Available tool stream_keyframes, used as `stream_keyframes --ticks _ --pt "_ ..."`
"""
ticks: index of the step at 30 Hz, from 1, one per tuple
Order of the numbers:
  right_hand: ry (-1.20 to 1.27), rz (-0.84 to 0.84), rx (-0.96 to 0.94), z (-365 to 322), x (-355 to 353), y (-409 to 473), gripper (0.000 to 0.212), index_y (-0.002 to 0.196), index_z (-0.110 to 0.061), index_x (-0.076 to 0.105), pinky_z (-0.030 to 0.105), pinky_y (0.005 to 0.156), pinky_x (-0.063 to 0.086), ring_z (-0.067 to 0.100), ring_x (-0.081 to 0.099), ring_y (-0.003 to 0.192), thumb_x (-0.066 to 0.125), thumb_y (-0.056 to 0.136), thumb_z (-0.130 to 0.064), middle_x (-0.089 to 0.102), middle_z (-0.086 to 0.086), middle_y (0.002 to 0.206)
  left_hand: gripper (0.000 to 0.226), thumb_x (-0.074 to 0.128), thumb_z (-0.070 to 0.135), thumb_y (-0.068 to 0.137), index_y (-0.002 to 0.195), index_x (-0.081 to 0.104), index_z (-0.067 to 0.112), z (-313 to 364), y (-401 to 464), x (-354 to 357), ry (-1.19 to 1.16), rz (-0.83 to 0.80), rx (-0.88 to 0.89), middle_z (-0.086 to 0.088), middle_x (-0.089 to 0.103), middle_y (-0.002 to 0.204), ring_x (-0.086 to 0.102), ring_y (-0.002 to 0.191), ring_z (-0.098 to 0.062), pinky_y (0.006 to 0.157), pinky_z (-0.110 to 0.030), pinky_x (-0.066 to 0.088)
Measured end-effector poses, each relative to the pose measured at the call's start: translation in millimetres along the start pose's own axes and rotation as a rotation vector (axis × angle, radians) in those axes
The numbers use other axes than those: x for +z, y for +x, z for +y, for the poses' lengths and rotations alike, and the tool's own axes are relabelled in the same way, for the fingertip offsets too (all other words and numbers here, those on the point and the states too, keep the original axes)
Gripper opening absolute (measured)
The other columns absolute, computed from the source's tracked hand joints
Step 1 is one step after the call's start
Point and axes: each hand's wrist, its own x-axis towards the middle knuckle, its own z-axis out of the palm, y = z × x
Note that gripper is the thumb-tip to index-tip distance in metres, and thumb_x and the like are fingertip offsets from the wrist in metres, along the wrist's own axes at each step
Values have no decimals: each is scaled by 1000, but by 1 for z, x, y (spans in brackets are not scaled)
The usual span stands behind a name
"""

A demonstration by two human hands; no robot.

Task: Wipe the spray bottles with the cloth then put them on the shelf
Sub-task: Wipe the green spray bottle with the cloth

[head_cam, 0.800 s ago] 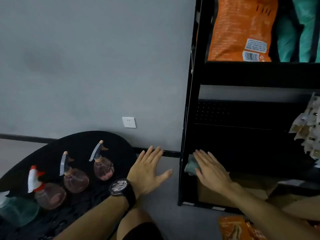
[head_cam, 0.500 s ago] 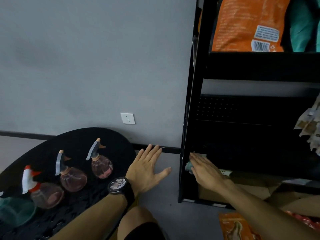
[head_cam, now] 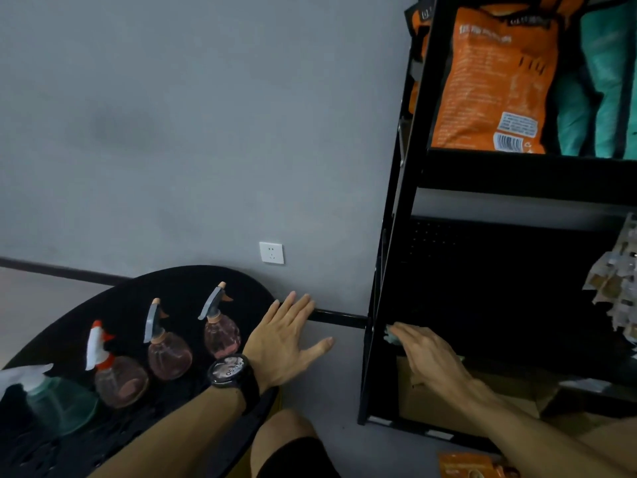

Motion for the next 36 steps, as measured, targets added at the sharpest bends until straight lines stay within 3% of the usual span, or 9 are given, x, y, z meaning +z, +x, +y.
stream_keyframes --ticks 5,9,15,20,22,24,30,33,36 --pt "-74 60 -183 -31 -36 11 75 107 -5 73 34 77 57 20 73 90 87 36 16 74 9 104 112 -11 86 68 159 10 23 -11 -24 -24 -12 101 -12 9 1 166 -12 151 -7 124 -33 -8" --pt "-43 144 -348 -69 -44 36 41 111 -4 71 37 78 58 21 72 93 54 75 3 72 11 108 105 0 84 75 159 13 23 -31 -54 -40 -18 156 -75 11 4 166 -11 151 -6 124 -32 -9" --pt "-23 237 -527 -154 -36 83 46 106 -7 74 29 76 57 18 73 89 37 79 -10 74 8 105 96 7 85 82 158 7 26 -92 -116 -54 7 218 -231 14 -1 164 -7 153 -9 123 -32 -9" --pt "87 260 -654 -235 -12 118 43 107 -6 74 31 77 57 21 73 91 42 77 -5 74 9 106 103 7 87 78 159 15 23 -145 -176 -61 5 200 -418 9 6 166 -8 152 -7 124 -34 -8" --pt "144 259 -710 -266 -5 130 41 109 -5 73 32 81 56 22 72 94 65 69 3 73 9 108 96 15 81 83 159 13 22 -162 -196 -64 11 185 -485 8 4 167 -10 151 -6 124 -32 -9" --pt "188 214 -750 -295 0 139 58 112 -4 71 35 84 56 23 71 98 83 57 6 72 10 111 89 21 76 89 159 9 23 -177 -213 -68 8 164 -540 8 0 167 -11 150 -5 122 -31 -10" --pt "264 228 -861 -373 8 159 37 113 -8 70 31 79 57 22 71 95 70 76 -4 73 8 107 85 20 76 92 159 8 25 -211 -249 -71 2 131 -656 7 0 167 -10 152 -9 123 -33 -10" --pt "323 167 -897 -400 16 162 33 111 -7 69 35 72 61 23 71 89 50 84 -8 72 9 101 85 20 75 92 159 8 24 -224 -262 -68 -16 137 -684 6 1 167 -8 153 -10 124 -34 -8" --pt "370 116 -892 -415 33 165 40 114 -7 67 36 79 60 23 71 95 74 76 1 72 8 107 84 22 74 93 159 12 24 -239 -273 -56 -52 162 -723 7 5 167 -5 153 -10 124 -33 -7"
